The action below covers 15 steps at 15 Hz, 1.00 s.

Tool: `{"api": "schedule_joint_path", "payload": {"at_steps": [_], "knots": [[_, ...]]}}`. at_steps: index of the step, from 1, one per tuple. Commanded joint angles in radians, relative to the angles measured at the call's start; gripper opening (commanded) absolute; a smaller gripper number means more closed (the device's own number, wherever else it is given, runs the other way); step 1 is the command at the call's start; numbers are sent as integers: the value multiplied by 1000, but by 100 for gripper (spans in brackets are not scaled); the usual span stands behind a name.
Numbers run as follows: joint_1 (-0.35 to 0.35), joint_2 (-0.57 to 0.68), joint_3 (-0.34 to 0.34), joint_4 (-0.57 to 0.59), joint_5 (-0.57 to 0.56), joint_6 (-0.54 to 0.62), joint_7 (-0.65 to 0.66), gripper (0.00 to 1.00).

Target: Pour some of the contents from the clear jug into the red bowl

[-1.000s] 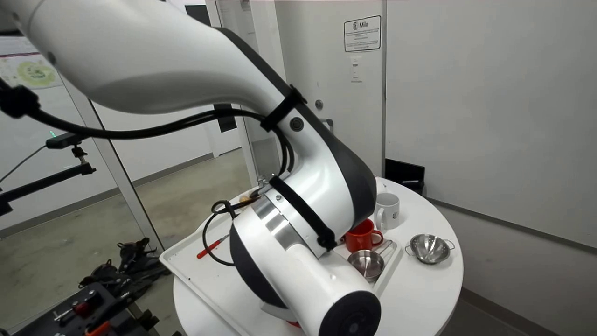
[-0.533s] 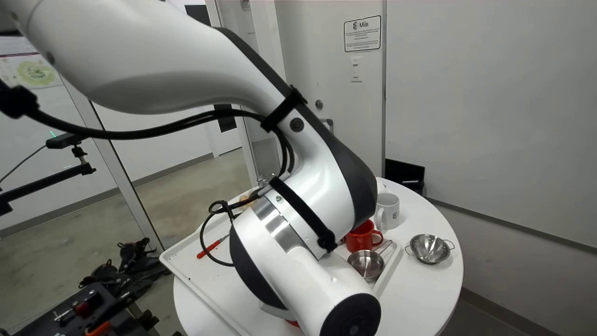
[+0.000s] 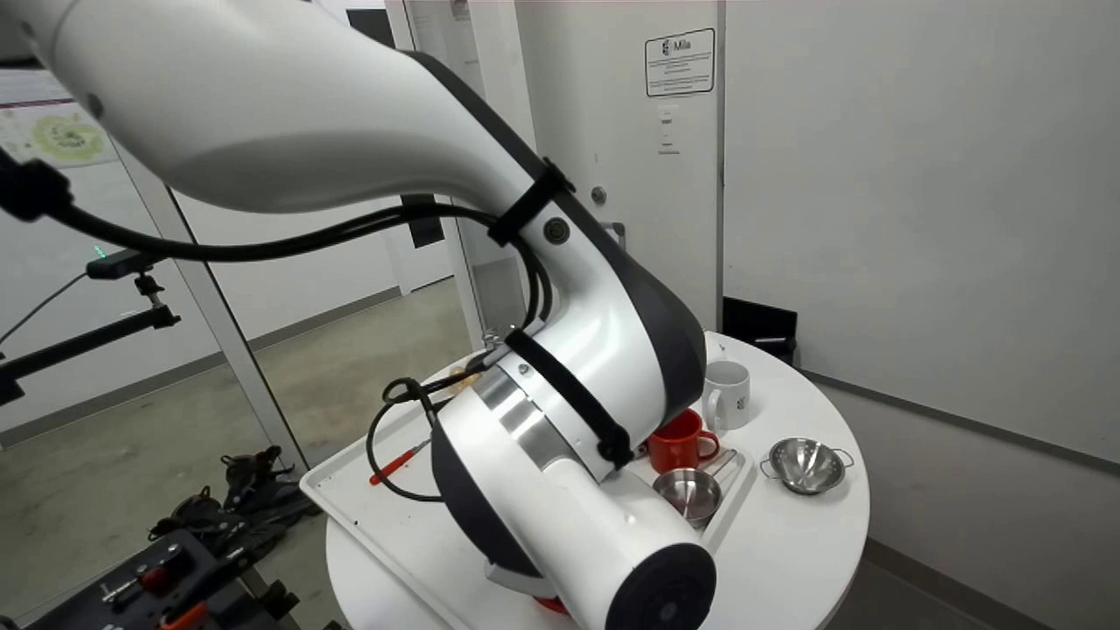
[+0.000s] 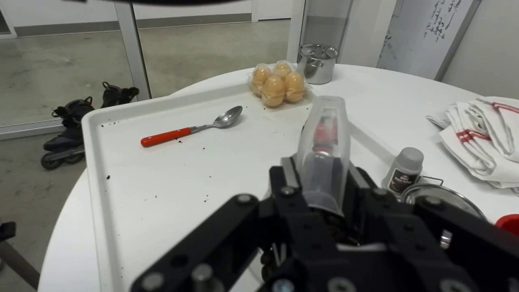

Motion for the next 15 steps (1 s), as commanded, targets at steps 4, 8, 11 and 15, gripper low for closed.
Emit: {"api": "schedule_joint_path", "payload": {"at_steps": [4,8,11,15], "knots": [[133,-44,-18,34,-178,113,180,7],[239,-98,-4,56,-321,228,333,7],[320,-148,17,67,-455,321,474,7],[407,-158,83,120,-653,377,713,7]]}}
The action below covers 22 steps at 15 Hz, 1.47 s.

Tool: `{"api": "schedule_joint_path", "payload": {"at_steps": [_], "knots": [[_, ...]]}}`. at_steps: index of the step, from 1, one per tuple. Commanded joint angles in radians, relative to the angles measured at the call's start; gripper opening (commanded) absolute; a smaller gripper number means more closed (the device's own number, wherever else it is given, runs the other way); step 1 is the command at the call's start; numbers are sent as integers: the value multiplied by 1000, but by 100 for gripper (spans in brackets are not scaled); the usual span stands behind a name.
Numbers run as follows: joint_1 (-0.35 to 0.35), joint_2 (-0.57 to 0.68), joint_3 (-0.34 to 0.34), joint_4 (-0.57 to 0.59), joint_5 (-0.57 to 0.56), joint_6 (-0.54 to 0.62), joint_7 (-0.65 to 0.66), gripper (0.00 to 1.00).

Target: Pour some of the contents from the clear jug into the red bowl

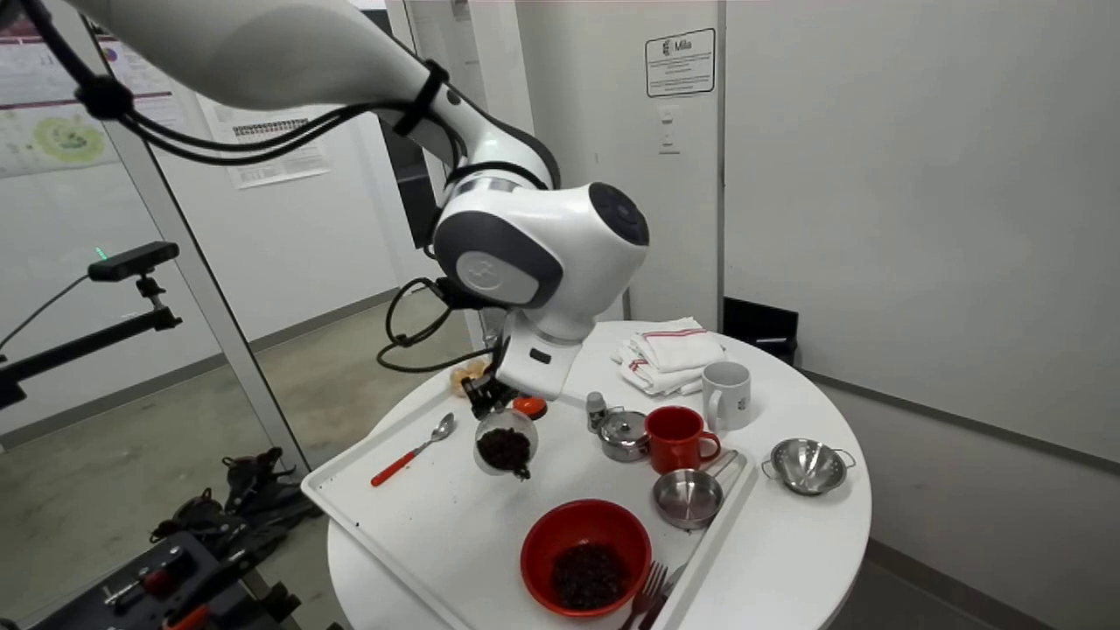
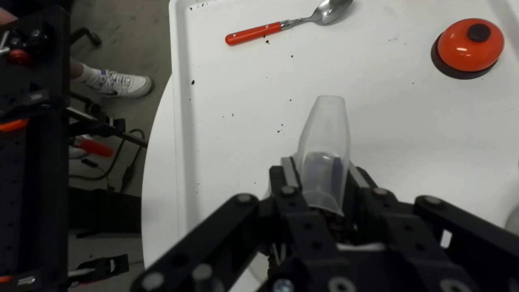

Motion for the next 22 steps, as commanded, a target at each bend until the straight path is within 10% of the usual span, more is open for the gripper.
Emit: {"api": "schedule_joint_path", "payload": {"at_steps": [1,14,22], "knots": [[71,-10,59,47,-178,39,226,7],[254,202,168,253,-678,17,1028,7],[213,263,185,285,-663,121,1282,7]]}}
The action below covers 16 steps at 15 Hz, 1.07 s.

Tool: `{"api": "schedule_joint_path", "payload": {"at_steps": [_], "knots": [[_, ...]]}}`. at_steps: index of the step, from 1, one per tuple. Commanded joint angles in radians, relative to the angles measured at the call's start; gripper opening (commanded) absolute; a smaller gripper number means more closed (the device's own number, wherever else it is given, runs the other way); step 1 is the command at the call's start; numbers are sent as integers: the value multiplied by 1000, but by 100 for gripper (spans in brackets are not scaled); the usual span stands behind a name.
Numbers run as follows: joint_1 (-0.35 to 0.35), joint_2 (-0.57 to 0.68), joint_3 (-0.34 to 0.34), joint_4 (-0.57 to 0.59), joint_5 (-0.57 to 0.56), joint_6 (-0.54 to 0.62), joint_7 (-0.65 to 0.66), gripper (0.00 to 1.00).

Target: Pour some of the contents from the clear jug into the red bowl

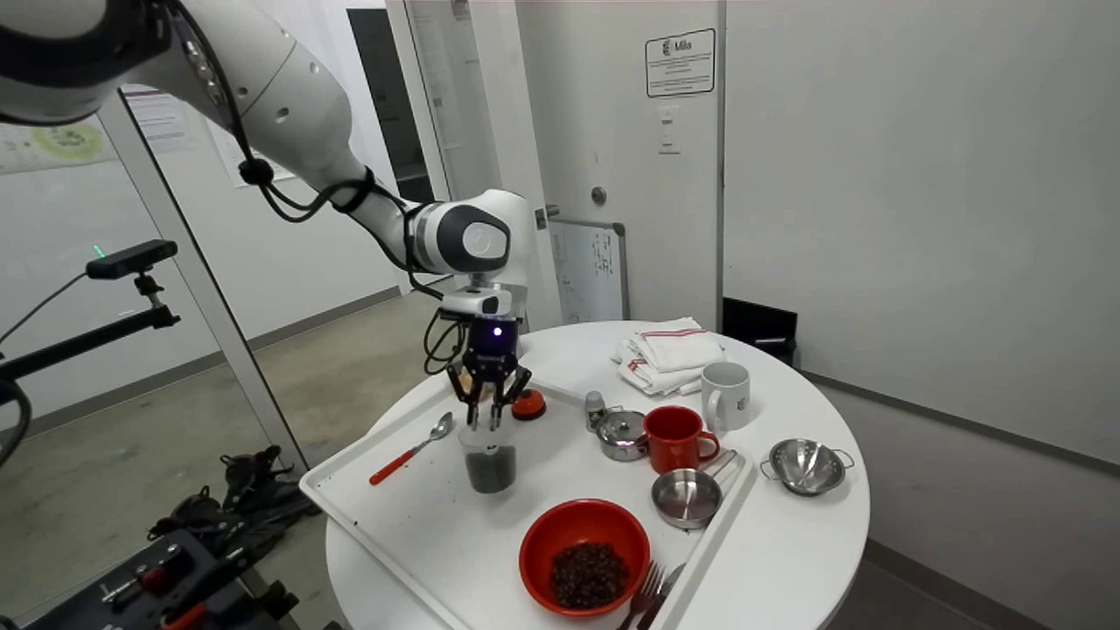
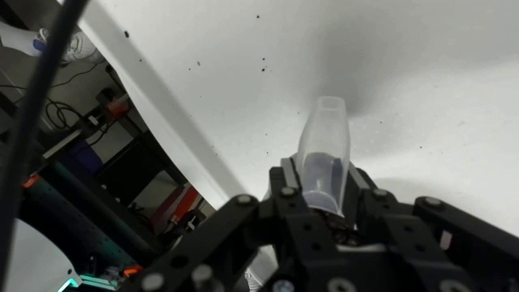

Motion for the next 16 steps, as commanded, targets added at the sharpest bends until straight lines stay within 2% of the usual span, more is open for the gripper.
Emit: {"api": "schedule_joint_path", "payload": {"at_steps": [1,5,12,13,14,16], "knots": [[-26,25,17,12,27,83,71,7],[-49,61,34,14,72,175,95,7],[-70,132,49,44,126,182,89,7],[-74,137,52,52,130,167,84,40],[-77,137,53,59,134,155,83,55],[-81,135,55,55,140,158,80,69]]}}
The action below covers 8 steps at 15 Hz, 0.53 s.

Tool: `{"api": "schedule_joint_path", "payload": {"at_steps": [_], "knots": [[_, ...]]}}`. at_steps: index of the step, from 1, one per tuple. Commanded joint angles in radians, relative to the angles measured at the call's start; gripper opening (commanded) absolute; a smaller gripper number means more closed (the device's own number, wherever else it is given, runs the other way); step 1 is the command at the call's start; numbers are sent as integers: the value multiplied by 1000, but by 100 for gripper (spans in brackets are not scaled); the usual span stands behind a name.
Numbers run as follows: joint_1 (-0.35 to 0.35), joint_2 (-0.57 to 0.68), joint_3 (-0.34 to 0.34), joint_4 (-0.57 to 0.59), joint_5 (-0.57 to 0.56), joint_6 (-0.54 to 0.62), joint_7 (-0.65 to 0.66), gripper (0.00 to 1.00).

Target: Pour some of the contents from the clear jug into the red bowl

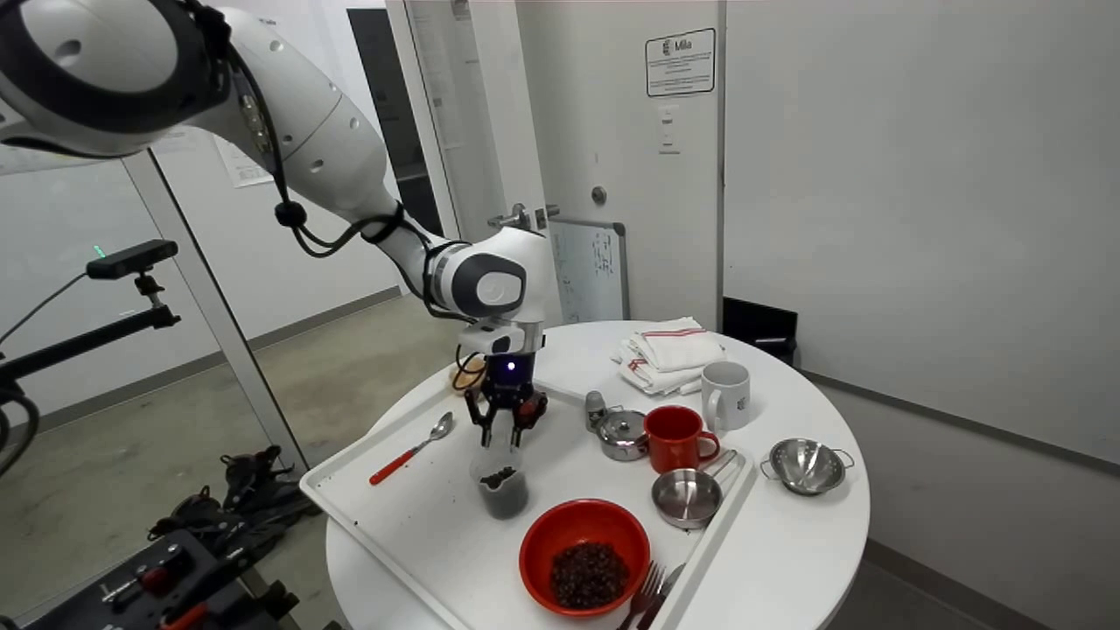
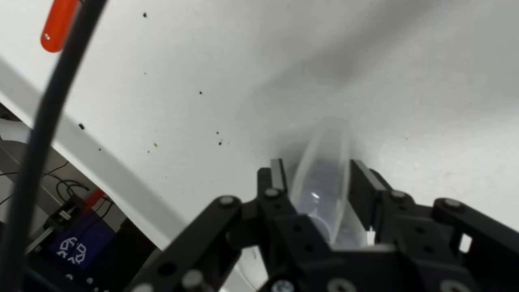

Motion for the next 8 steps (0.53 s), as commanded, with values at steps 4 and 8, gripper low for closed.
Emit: {"api": "schedule_joint_path", "payload": {"at_steps": [4,8], "knots": [[-25,-9,15,5,25,-12,-7,97],[-30,-119,-7,-88,20,19,-2,100]]}}
